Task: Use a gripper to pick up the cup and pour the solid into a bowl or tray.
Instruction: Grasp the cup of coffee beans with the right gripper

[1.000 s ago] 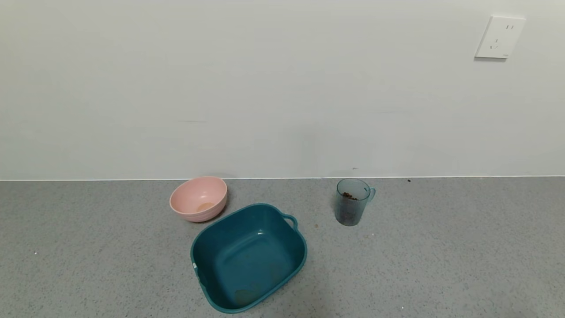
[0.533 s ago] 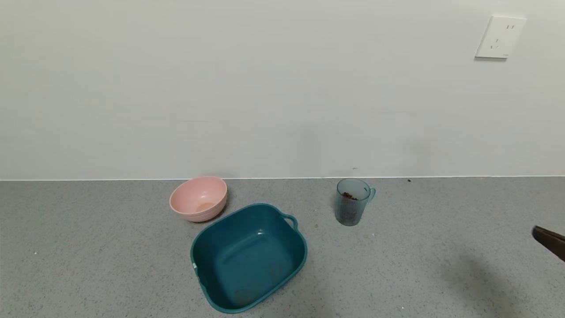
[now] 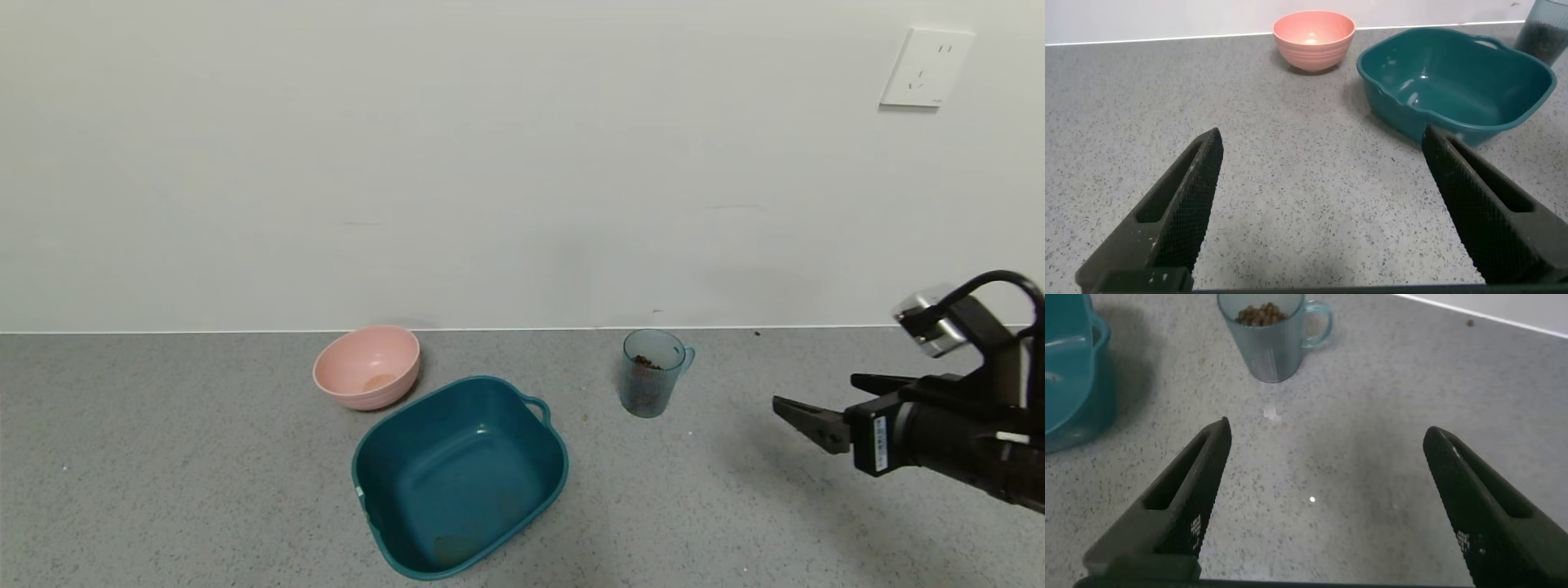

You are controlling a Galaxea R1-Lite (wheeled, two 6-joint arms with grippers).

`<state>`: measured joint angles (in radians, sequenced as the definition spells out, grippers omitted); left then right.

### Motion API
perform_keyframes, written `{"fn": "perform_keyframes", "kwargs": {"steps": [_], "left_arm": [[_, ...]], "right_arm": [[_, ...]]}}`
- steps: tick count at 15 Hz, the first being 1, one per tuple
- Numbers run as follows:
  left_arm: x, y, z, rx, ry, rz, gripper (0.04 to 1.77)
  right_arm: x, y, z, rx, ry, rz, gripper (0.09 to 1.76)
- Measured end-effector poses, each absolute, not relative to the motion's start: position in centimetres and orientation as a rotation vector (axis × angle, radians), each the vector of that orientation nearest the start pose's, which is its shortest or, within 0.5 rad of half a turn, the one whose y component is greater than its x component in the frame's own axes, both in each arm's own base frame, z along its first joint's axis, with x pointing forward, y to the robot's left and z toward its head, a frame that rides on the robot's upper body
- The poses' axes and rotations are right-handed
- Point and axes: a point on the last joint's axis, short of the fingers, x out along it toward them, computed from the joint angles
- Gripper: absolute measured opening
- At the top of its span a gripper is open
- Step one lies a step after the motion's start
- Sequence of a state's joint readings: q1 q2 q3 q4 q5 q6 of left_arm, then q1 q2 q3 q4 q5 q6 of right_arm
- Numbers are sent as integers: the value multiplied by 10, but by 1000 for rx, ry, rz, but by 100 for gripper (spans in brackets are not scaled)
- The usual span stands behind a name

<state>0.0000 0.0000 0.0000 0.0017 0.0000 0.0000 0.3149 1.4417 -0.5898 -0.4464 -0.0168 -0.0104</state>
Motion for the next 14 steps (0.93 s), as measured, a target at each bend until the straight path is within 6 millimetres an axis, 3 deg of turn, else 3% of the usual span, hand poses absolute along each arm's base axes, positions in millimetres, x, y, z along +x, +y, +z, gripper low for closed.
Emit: {"fn": "perform_keyframes", "kwargs": {"steps": [8, 14], "left_arm": [[-23, 0, 75, 0, 1, 0, 175], [-23, 0, 75, 0, 2, 0, 175]], "right_arm": [[263, 130, 107, -144, 437, 317, 171], [299, 159, 71, -120, 428, 278, 171]]}}
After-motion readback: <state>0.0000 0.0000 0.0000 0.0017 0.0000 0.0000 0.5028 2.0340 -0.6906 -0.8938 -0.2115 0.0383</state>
